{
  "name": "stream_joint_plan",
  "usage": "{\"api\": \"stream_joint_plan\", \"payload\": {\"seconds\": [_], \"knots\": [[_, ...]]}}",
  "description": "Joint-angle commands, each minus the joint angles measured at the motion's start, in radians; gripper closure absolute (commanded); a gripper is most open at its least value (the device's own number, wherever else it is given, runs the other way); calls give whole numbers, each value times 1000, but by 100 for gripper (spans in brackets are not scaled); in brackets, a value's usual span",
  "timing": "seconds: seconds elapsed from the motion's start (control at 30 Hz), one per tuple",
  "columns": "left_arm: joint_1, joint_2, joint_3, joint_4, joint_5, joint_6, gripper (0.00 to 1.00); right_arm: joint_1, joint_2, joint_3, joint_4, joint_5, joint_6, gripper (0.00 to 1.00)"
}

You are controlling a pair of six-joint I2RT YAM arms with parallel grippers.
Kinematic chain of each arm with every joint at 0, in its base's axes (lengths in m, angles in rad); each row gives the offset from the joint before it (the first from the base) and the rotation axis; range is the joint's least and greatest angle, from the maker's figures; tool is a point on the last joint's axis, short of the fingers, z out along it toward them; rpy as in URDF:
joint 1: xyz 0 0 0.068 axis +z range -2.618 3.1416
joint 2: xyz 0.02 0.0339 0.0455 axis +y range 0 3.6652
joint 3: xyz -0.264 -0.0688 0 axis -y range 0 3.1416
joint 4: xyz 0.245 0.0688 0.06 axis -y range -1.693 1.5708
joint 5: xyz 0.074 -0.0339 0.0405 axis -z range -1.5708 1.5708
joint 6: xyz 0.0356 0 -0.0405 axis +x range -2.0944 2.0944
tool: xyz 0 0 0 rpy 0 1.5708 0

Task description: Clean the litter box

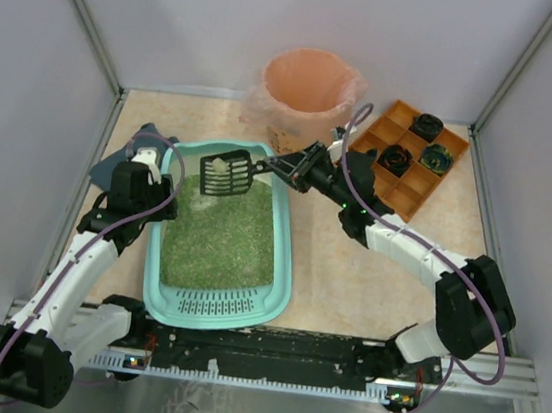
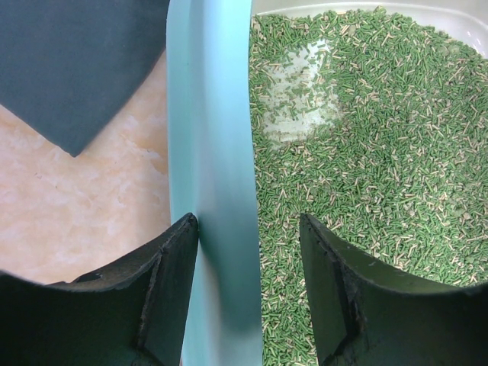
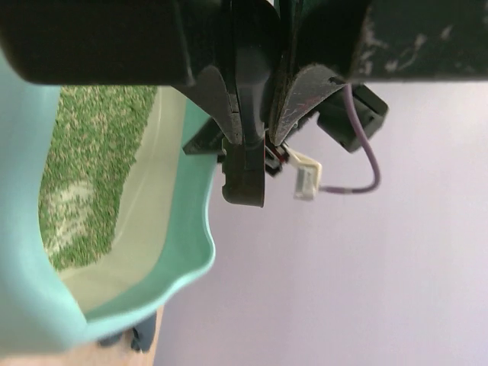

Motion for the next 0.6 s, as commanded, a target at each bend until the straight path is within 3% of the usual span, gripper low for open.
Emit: {"api": "stream_joint_plan", "payload": {"seconds": [0.0, 0.23, 0.57], "knots": [[-4, -10, 5, 15, 16, -8, 39, -55, -6, 136, -14, 1, -9, 100], [-4, -9, 7, 15, 15, -8, 39, -127, 23, 303, -151, 61, -17, 100], [-4, -2, 7, 15, 18, -8, 39, -217, 50, 444, -220, 269, -79, 100]]}}
